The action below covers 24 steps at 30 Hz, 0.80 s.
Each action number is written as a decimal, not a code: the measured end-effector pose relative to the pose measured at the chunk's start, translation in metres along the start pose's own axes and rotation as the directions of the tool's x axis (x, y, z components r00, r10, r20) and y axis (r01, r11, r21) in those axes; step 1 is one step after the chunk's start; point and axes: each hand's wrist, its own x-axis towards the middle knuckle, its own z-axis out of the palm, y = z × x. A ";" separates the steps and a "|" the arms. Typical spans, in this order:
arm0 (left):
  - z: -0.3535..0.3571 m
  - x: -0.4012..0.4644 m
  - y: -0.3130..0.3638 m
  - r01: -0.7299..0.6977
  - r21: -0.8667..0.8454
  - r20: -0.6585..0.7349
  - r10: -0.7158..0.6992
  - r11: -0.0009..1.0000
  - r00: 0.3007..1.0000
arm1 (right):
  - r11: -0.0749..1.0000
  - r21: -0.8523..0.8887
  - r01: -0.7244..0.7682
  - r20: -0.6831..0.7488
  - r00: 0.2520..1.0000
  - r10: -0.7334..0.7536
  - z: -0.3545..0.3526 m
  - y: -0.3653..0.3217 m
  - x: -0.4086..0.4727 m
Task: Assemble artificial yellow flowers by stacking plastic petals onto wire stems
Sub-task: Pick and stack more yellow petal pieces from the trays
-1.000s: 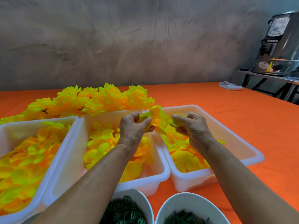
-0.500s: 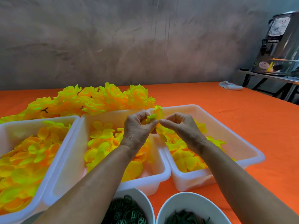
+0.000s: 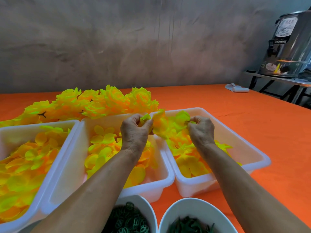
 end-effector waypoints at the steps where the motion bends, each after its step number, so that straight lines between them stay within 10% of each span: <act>1: -0.002 0.002 -0.001 0.013 -0.009 -0.031 -0.013 1.000 0.999 | 0.999 -0.004 -0.034 -0.025 0.999 0.034 -0.001 0.001 0.003; 13: -0.006 0.005 0.003 0.200 -0.320 0.061 -0.191 0.926 0.980 | 0.994 -0.097 -0.051 0.037 0.998 0.055 0.000 0.004 -0.002; 19: -0.003 0.005 0.003 0.345 -0.344 0.231 -0.277 0.873 0.933 | 0.991 -0.068 -0.118 0.303 0.944 0.133 0.000 0.004 -0.006; 24: -0.001 0.004 0.003 0.364 -0.312 0.298 -0.273 0.877 0.914 | 0.955 0.110 0.276 0.108 0.952 -0.288 -0.003 -0.009 -0.014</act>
